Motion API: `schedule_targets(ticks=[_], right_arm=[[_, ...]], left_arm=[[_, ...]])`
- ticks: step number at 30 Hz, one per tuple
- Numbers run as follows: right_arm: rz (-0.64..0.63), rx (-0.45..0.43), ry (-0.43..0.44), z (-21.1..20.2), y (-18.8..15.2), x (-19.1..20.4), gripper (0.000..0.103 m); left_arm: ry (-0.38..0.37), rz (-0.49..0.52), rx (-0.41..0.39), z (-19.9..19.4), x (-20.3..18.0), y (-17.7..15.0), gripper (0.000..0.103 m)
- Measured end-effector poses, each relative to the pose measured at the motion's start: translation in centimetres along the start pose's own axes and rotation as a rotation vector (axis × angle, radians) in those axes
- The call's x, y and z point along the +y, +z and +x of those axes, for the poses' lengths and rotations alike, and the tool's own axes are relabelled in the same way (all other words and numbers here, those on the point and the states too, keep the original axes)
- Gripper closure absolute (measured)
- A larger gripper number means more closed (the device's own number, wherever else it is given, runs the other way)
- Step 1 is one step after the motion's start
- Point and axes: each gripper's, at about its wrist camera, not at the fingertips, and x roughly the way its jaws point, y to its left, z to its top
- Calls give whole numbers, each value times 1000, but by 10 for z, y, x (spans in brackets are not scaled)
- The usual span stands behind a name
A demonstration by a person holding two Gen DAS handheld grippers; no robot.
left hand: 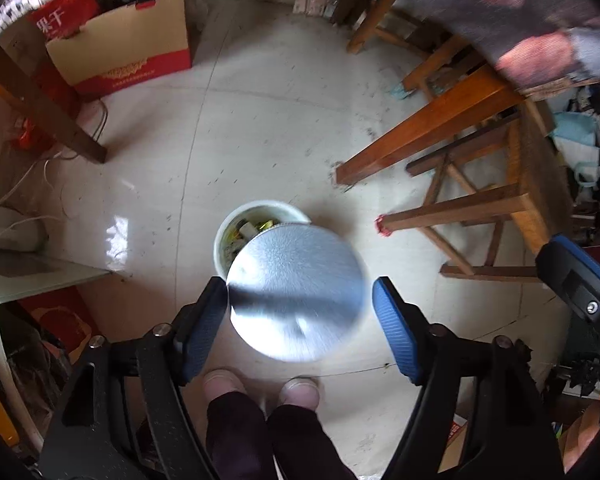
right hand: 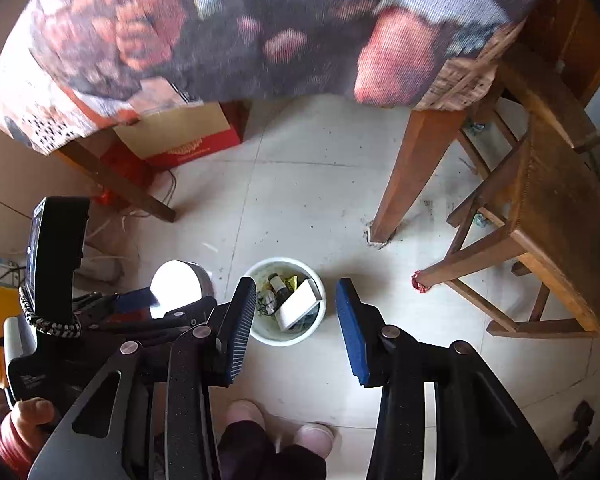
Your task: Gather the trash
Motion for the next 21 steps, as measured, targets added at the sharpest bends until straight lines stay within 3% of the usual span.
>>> schedule_targets(ticks=[2, 10, 15, 21], right_arm=[[1, -15, 6, -12, 0, 1, 65], [-21, -56, 18, -78, 2, 11, 65], [-40, -104, 38, -143, 5, 15, 65], [-97, -222, 56, -247, 2, 33, 65]], left_arm=[[11, 12, -39, -18, -4, 1, 22], [46, 5, -131, -107, -24, -6, 22], [60, -4, -228, -206, -42, -26, 22], [49, -14, -397, -336, -68, -62, 22]])
